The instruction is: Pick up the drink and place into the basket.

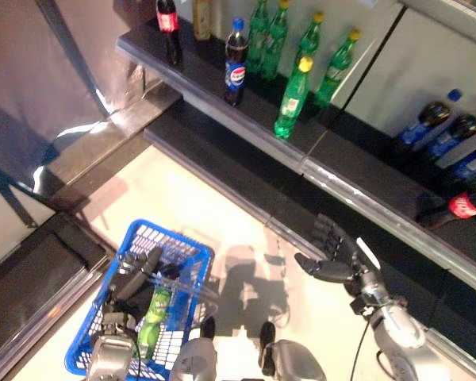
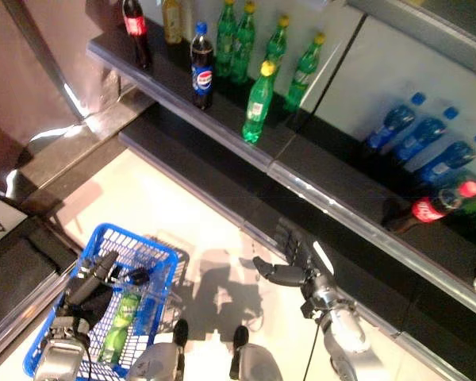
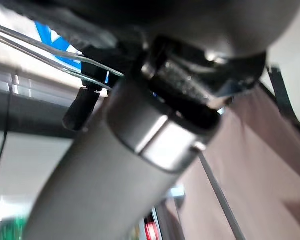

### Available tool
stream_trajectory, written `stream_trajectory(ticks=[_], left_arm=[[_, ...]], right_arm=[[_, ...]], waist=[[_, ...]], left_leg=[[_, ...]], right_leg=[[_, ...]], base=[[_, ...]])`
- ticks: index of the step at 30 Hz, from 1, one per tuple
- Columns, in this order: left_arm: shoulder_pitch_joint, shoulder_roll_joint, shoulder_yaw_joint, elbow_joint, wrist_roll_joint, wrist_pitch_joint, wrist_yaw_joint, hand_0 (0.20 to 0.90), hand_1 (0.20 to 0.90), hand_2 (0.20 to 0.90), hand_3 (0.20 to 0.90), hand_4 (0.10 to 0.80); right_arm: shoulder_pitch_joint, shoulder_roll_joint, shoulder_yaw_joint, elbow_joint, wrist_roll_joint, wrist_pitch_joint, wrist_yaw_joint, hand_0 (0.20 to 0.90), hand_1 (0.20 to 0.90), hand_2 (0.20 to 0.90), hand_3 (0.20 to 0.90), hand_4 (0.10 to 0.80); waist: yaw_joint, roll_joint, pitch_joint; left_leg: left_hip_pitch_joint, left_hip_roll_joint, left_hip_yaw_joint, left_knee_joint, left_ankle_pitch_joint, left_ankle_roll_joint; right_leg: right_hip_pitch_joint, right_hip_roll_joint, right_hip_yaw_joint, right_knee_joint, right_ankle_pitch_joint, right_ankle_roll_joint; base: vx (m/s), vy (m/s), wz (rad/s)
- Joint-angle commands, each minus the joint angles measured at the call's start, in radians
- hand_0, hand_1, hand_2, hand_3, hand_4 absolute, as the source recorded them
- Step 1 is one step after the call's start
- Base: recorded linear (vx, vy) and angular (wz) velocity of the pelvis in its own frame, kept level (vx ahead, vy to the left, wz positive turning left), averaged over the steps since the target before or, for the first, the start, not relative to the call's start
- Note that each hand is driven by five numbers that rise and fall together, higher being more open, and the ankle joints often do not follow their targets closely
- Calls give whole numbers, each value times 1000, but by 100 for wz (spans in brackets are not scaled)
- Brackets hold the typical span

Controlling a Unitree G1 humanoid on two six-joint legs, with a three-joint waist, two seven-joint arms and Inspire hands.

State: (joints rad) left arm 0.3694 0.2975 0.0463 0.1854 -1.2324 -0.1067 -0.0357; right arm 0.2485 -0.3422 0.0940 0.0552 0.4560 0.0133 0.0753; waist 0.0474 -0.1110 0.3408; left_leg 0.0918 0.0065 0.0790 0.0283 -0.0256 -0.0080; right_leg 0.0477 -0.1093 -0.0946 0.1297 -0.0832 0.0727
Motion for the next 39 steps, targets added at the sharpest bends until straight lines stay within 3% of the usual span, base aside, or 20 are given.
stream_trajectory(ticks=[1, 6, 8, 10, 13, 14, 17, 20, 22, 23, 25, 28, 31, 32, 33, 35, 37, 39], left_arm=[[-100, 4, 39, -157, 195, -251, -81, 300, 300, 300, 200, 100], [-129, -10, 36, 63, 170, -241, -71, 300, 300, 300, 200, 100], [-159, -28, 18, 165, 213, -232, -37, 300, 300, 300, 200, 100], [-184, -50, -12, 283, 235, -245, -19, 300, 300, 300, 200, 100], [-197, -64, -11, 380, 225, -251, -2, 300, 300, 300, 200, 100], [-198, -68, 2, 422, 250, -259, 20, 300, 300, 300, 200, 100], [-199, -70, 4, 455, 216, -260, 42, 300, 300, 300, 200, 100], [-229, -71, 8, 541, 150, -252, 43, 300, 300, 300, 200, 100], [-253, -97, 38, 632, 116, -269, 52, 300, 300, 300, 200, 100], [-252, -101, 43, 643, 116, -271, 66, 300, 300, 300, 200, 100], [-258, -110, 44, 675, 124, -289, 116, 300, 300, 300, 200, 100], [-264, -112, 73, 718, 88, -267, 174, 300, 300, 300, 200, 100], [-279, -133, 127, 802, 29, -258, 199, 300, 300, 300, 200, 100], [-281, -134, 135, 819, -5, -256, 205, 300, 300, 300, 200, 100], [-275, -139, 142, 836, -41, -263, 198, 300, 300, 300, 200, 100], [-252, -156, 162, 863, -113, -281, 167, 300, 300, 300, 200, 100], [-229, -159, 175, 892, -147, -279, 130, 300, 300, 300, 200, 100], [-209, -160, 191, 922, -155, -284, 109, 300, 300, 300, 200, 100]], right_arm=[[42, -43, 41, 83, 59, -112, -5, 900, 900, 900, 900, 800], [32, 20, 40, 299, 65, -135, -15, 900, 900, 900, 900, 800], [11, 48, 36, 378, 93, -94, -48, 900, 900, 900, 900, 800], [-17, 73, 32, 508, 60, -113, -74, 900, 900, 900, 900, 800], [-48, 88, 32, 607, 43, -117, -69, 900, 900, 900, 900, 800], [-73, 89, 35, 659, 8, -109, -70, 900, 900, 900, 900, 800], [-97, 92, 51, 714, -49, -135, -67, 900, 900, 900, 900, 800], [-130, 90, 76, 776, -47, -163, -91, 900, 900, 900, 900, 800], [-169, 105, 78, 857, -38, -161, -84, 900, 900, 900, 900, 800], [-174, 107, 77, 868, -56, -160, -81, 900, 900, 900, 900, 800], [-185, 111, 104, 889, -80, -163, -89, 900, 900, 900, 900, 800], [-187, 94, 122, 897, -89, -167, -76, 900, 900, 900, 900, 800], [-198, 84, 141, 908, -98, -141, -77, 900, 900, 900, 900, 800], [-198, 80, 148, 914, -100, -136, -74, 900, 900, 900, 900, 800], [-208, 76, 159, 917, -104, -124, -71, 900, 900, 900, 900, 800], [-244, 69, 178, 927, -132, -95, -48, 900, 900, 900, 900, 800], [-260, 64, 184, 949, -144, -102, -35, 900, 900, 900, 900, 800], [-279, 63, 191, 958, -138, -106, -28, 900, 900, 900, 900, 800]], waist=[[-52, 61, -172], [-79, 72, -192], [-92, 77, -198], [-101, 78, -200], [-99, 77, -194], [-88, 80, -190], [-74, 86, -191], [-70, 93, -194], [-50, 92, -198], [-46, 94, -199], [-44, 91, -204], [-48, 84, -198], [-44, 65, -184], [-37, 56, -177], [-23, 48, -171], [12, 39, -162], [35, 47, -160], [62, 60, -161]], left_leg=[[4, -15, 41, 50, -45, -9], [18, -17, 82, 19, -48, -7], [22, -20, 105, 3, -48, -5], [21, -23, 135, -4, -54, 0], [29, -14, 179, 1, -62, -1], [41, -1, 223, 2, -63, -3], [42, 13, 256, -3, -56, 1], [24, 32, 247, 5, -43, 7], [24, 61, 244, 15, -35, -13], [40, 67, 236, 12, -47, -24], [31, 100, 239, 4, -16, -41], [23, 163, 223, 36, 0, -90], [-32, 225, 215, 147, 83, -122], [-67, 220, 189, 224, 86, -117], [-86, 186, 145, 271, 55, -98], [-124, 57, 53, 317, -9, -29], [-125, -19, 8, 298, -45, -3], [-124, -81, -72, 231, -51, 6]], right_leg=[[39, -2, 30, -78, 67, 34], [35, -13, 43, -124, 104, 50], [26, -22, 47, -148, 131, 65], [7, -40, 39, -170, 164, 85], [-29, -57, -14, -135, 173, 105], [-37, -72, -92, -95, 167, 112], [-50, -91, -132, -37, 160, 116], [-52, -86, -111, 4, 124, 101], [-18, -95, -163, -21, 106, 85], [1, -97, -171, -23, 90, 92], [4, -62, -171, -36, 79, 63], [18, -13, -160, -32, 38, 29], [44, 33, -156, -64, 32, -17], [55, 44, -158, -76, 34, -30], [61, 46, -158, -83, 38, -32], [48, 49, -142, -77, 51, -39], [52, 66, -120, -75, 46, -38], [58, 92, -97, -79, 45, -34]], base=[[-16, 54, -27], [-16, 77, -26], [-29, 79, -33], [-58, 41, -43], [-70, -39, -59], [-100, -105, -73], [-100, -150, -87], [-120, -297, -37], [-51, -444, -14], [9, -516, -24], [-58, -493, -30], [-46, -488, -16], [-37, -508, -37], [-16, -470, -63], [-42, -400, -51], [22, -312, -69], [133, -222, -143], [179, -232, -103]])
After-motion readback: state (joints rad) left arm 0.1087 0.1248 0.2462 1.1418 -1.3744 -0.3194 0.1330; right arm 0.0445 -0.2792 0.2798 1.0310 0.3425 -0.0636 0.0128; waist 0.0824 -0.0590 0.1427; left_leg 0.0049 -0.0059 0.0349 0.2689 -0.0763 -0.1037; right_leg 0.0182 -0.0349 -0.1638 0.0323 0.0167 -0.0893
